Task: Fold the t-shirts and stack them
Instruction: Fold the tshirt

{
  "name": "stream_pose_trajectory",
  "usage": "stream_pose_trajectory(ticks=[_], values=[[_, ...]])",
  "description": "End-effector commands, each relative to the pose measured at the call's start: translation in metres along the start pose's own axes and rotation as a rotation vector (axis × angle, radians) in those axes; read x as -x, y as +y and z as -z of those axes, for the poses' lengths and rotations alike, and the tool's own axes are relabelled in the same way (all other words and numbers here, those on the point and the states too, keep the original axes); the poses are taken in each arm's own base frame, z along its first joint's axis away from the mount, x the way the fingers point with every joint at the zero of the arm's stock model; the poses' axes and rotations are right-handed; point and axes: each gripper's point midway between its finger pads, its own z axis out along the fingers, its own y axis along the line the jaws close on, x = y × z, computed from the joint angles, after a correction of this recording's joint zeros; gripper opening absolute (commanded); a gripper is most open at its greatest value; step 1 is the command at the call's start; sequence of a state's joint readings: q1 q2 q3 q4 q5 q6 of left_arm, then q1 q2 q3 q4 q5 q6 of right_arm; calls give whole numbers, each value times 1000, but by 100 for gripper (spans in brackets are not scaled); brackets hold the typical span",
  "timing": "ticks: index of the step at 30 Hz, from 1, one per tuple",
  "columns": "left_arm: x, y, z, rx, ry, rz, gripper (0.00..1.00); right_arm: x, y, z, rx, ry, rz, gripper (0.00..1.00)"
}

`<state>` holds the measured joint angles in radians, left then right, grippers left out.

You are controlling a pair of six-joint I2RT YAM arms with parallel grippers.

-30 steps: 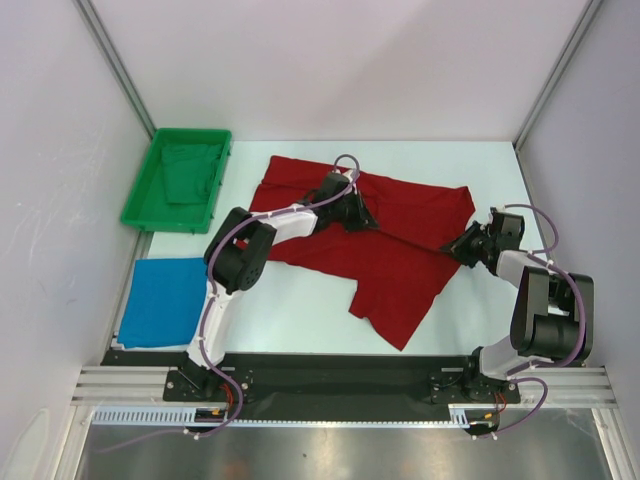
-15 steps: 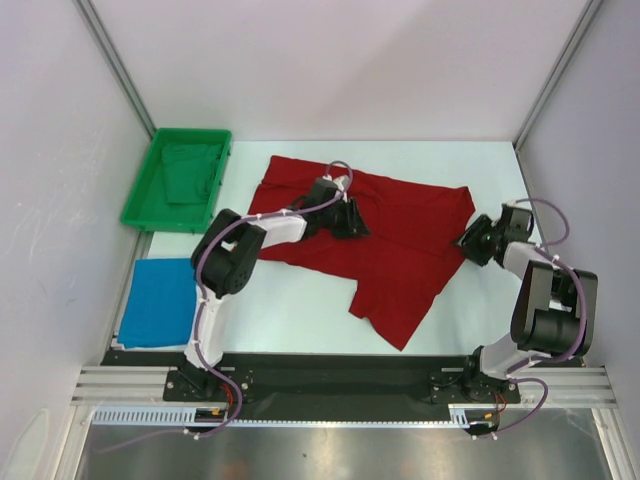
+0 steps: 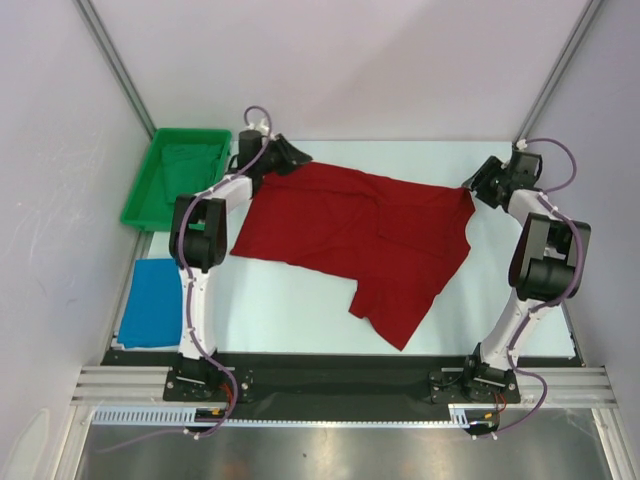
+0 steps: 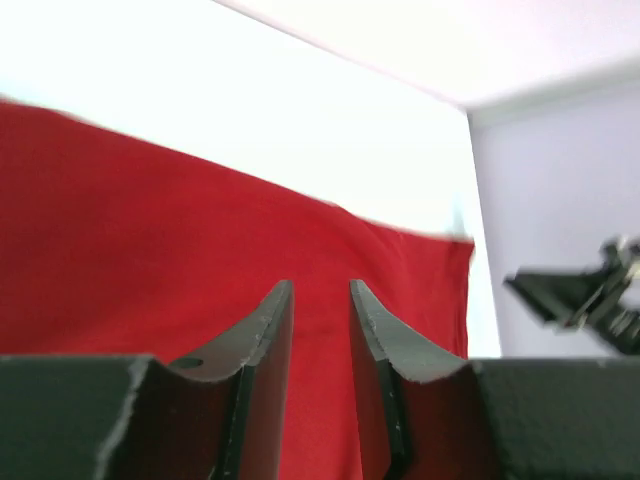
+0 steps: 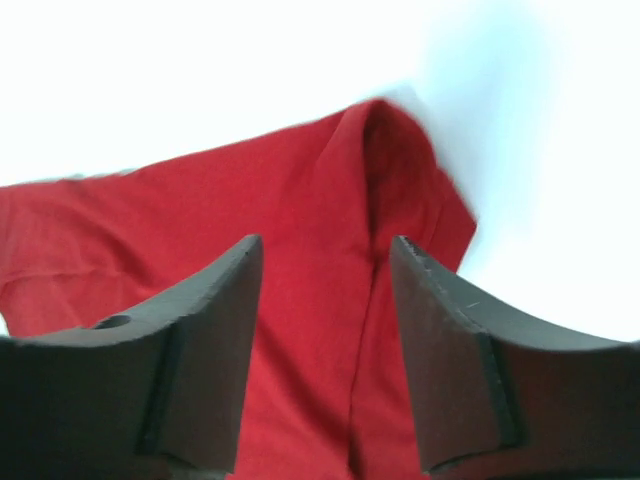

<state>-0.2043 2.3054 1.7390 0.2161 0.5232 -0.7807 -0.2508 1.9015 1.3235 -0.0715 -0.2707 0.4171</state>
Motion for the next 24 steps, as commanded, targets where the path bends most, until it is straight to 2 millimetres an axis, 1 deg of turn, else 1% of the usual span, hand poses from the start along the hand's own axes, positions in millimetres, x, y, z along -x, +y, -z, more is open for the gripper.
stream_pose_trajectory(ticks=[1, 2, 3, 4, 5, 6, 7, 8, 13, 15, 17, 18, 19, 22, 23, 24], values=[[17, 20, -13, -91, -23, 157, 33, 11, 0, -19, 17, -7, -1, 56], [32, 15, -17, -112, -46, 156, 33, 15, 1, -23, 28, -12, -2, 55], [30, 28, -24, -100, -41, 170, 33, 12, 0, -27, 34, -3, -11, 55], [32, 35, -27, -88, -41, 180, 33, 10, -2, -33, 39, -2, -16, 55], [46, 30, -29, -100, -63, 166, 33, 8, -2, -36, 52, 3, -21, 55], [42, 41, -34, -83, -56, 179, 33, 6, -3, -39, 55, 8, -27, 55], [45, 49, -34, -61, -60, 193, 33, 9, -1, -41, 67, -9, -28, 56], [47, 51, -34, -56, -68, 205, 33, 5, -3, -46, 71, 1, -35, 56], [44, 82, -29, 28, -70, 264, 33, 4, -6, -57, 71, 2, -53, 56], [41, 95, -25, 61, -72, 288, 33, 1, -10, -63, 65, 11, -62, 54], [39, 103, -22, 83, -71, 299, 33, 7, -10, -68, 71, -1, -58, 51], [38, 108, -21, 95, -69, 306, 33, 3, -13, -73, 67, 10, -63, 50], [39, 111, -20, 98, -69, 306, 33, 7, -12, -75, 70, 5, -62, 49], [40, 119, -19, 114, -69, 306, 33, 5, -16, -82, 65, 12, -76, 45], [41, 121, -19, 117, -70, 304, 33, 7, -16, -83, 70, 11, -78, 41], [40, 123, -19, 120, -65, 306, 33, 6, -16, -84, 74, 17, -91, 41]])
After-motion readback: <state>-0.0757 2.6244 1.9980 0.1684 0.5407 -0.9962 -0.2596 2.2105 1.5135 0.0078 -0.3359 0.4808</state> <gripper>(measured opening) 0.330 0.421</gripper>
